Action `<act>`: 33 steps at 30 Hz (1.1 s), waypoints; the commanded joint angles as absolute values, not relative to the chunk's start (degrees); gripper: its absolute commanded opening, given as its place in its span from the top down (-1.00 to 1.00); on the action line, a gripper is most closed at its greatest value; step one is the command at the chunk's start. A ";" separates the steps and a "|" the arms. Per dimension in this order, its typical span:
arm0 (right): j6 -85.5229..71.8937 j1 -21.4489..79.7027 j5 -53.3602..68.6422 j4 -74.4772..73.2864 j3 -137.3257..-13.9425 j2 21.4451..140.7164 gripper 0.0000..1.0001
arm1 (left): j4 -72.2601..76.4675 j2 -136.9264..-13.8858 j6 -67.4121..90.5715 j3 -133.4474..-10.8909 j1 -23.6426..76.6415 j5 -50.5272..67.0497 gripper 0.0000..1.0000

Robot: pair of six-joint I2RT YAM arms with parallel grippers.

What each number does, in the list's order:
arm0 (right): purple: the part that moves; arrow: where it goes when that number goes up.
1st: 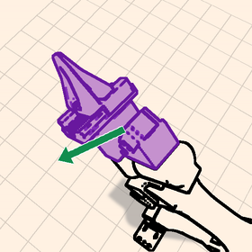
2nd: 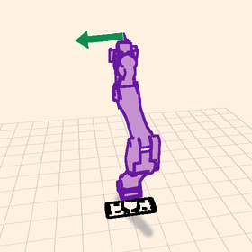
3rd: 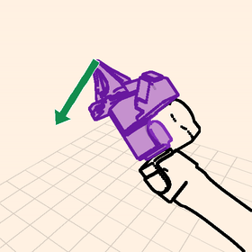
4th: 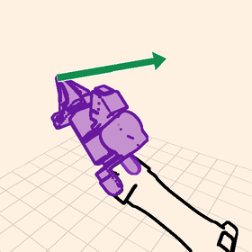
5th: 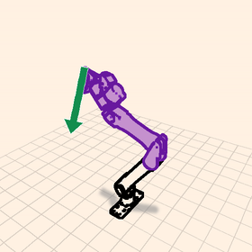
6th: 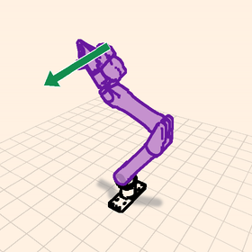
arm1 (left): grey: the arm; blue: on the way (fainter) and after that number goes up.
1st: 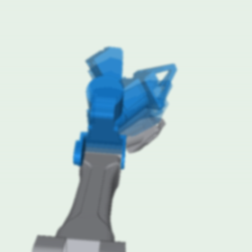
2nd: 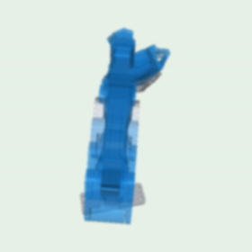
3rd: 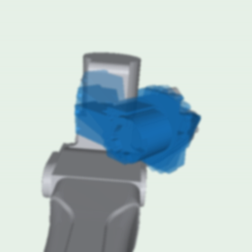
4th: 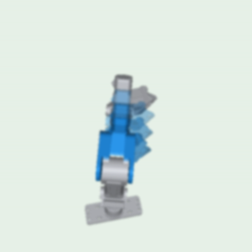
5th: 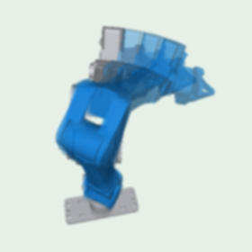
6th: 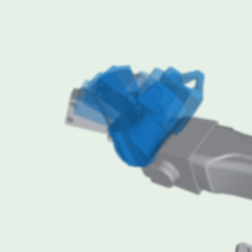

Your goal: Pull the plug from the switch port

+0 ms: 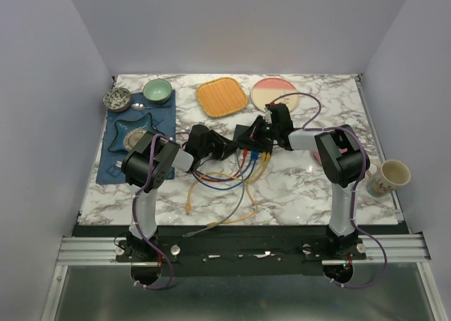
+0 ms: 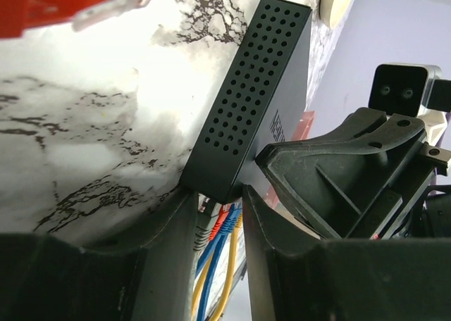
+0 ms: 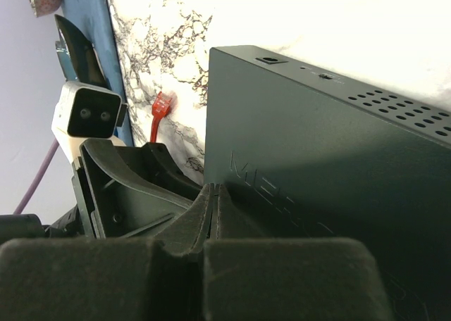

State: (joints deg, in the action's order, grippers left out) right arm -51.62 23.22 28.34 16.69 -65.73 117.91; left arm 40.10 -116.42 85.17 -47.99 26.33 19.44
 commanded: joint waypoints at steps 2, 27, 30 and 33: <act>-50.89 23.03 26.54 13.62 -64.16 119.44 0.99 | 29.71 -119.36 81.12 -47.46 27.25 16.00 0.21; -50.27 22.94 25.84 13.36 -64.07 119.09 0.99 | 26.37 -116.29 72.25 -44.21 27.07 16.79 0.21; -50.19 22.94 25.93 13.36 -64.25 119.09 0.99 | 25.75 -116.10 71.28 -43.33 27.07 16.70 0.17; -50.27 22.94 25.84 13.27 -64.51 119.44 0.99 | 26.01 -116.63 71.37 -43.50 27.07 17.40 0.14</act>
State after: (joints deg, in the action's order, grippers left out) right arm -51.59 23.22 28.25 16.69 -65.71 117.89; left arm 38.65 -114.50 76.09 -46.70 26.70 18.46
